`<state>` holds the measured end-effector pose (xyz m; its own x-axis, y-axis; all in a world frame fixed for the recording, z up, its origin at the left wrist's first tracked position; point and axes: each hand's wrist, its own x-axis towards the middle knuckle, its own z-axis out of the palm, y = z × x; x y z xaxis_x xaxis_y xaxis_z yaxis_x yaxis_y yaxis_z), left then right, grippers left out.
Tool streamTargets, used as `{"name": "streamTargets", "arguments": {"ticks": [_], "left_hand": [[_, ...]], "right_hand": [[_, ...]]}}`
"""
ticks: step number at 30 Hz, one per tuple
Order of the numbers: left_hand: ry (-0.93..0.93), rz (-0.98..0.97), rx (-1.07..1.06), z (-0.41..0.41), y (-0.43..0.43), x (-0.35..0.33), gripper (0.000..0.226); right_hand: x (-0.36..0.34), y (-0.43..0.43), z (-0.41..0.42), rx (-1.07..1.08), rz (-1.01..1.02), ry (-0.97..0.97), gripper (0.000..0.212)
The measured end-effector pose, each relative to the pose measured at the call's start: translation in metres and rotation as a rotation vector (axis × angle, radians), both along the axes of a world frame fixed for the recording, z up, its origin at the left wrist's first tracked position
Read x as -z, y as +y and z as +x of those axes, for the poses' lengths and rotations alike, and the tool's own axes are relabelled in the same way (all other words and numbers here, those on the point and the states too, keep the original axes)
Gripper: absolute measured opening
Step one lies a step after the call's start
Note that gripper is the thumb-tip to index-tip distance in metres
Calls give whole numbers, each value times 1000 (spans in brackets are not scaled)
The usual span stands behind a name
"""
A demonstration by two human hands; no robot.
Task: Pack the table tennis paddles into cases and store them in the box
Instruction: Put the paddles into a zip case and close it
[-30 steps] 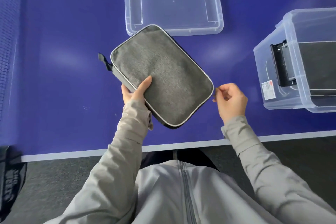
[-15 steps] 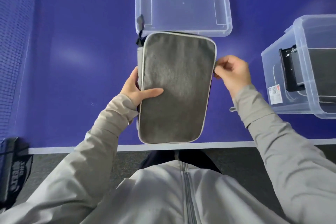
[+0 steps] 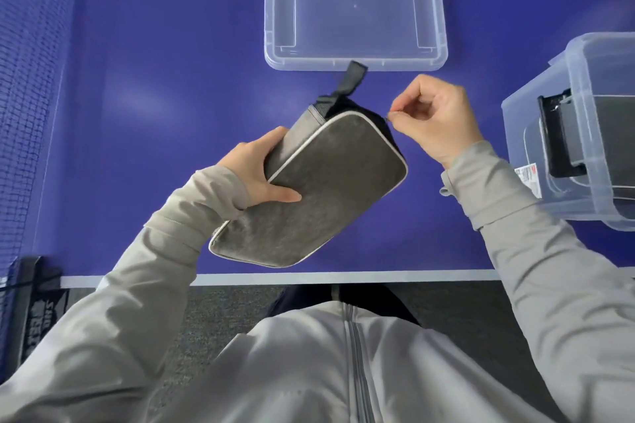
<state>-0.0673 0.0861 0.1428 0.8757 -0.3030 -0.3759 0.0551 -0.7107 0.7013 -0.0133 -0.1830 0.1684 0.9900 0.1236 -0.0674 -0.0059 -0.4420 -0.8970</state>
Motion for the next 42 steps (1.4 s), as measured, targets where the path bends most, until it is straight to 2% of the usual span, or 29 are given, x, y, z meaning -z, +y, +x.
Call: {"name": "streamTargets", "arguments": {"ticks": [3, 7, 10, 13, 15, 17, 21, 24, 27, 29, 30, 37, 42], "left_hand": [[-31, 112, 98, -2, -9, -1, 63], [-69, 153, 114, -5, -15, -1, 67], [-74, 128, 54, -8, -13, 3, 68], [-69, 25, -93, -14, -6, 10, 69], [-28, -122, -251, -21, 0, 14, 69], [32, -369, -477, -28, 5, 18, 65], [51, -759, -948, -41, 4, 31, 48], [163, -973, -1218, -44, -11, 39, 52], [264, -1189, -1356, -39, -29, 40, 64], [319, -1215, -1372, -37, -37, 40, 66], [337, -1217, -1359, -37, -40, 42, 68], [412, -1210, -1180, -40, -56, 46, 67], [553, -1110, -1033, -53, -58, 50, 29]], "right_hand": [[-11, 20, -6, -96, 25, -52, 21], [-18, 42, -17, -210, -3, -102, 12], [-18, 46, -20, -207, -31, -137, 12], [-9, 43, -21, -101, -49, -160, 10], [0, 40, -27, 30, 13, -103, 20], [12, 36, -39, 201, 115, -10, 29], [36, 36, -78, 452, 318, 288, 44], [46, 50, -104, 513, 536, 519, 51], [48, 64, -118, 521, 770, 645, 65], [47, 70, -120, 555, 884, 657, 70], [46, 70, -120, 584, 897, 646, 66], [45, 50, -123, 707, 874, 560, 43], [38, 3, -133, 695, 870, 468, 38]]}}
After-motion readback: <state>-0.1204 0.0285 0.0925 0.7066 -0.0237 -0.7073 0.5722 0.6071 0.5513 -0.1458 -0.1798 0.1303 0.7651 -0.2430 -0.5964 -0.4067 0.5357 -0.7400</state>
